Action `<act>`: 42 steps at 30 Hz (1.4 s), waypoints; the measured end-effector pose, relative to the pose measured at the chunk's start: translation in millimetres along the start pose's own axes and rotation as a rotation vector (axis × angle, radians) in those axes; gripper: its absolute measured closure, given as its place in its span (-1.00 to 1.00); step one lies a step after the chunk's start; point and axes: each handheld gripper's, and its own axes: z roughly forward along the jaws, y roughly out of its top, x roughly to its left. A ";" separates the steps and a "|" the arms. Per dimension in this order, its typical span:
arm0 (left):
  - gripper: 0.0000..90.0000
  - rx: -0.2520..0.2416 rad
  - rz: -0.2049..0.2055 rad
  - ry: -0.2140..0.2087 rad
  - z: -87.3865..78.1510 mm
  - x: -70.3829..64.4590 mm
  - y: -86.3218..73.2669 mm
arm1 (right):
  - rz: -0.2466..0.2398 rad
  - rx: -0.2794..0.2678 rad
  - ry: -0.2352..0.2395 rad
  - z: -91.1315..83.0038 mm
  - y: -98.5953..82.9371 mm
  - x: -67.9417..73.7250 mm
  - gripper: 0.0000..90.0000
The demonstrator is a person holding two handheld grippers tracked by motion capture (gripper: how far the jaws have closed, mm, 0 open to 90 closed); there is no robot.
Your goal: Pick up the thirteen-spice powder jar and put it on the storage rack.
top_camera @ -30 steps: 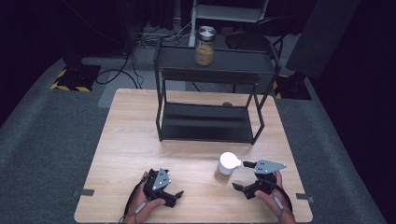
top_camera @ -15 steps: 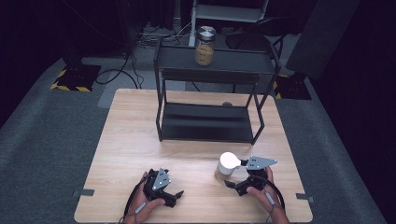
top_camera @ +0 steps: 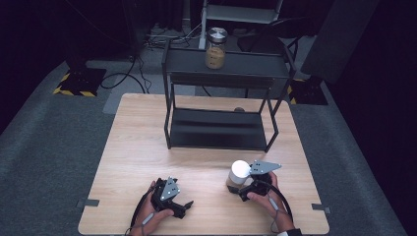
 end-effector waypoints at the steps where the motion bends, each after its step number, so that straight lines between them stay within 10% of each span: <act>1: -0.99 0.000 0.000 0.000 0.0 0.0 0.0 | -0.002 -0.006 -0.002 0.9 -0.8 0.4 -0.87; 10: -0.99 0.000 0.001 -0.002 -0.1 0.5 -0.1 | -0.026 -0.044 -0.026 4.9 -7.9 3.9 -0.38; 24: -0.99 0.000 0.001 -0.002 -0.1 0.5 -0.1 | 0.008 -0.053 -0.043 -4.6 -5.8 7.7 -0.35; 42: -0.99 0.000 0.000 0.001 -0.1 0.1 -0.1 | 0.050 -0.101 -0.182 -63.6 60.6 -3.1 -0.35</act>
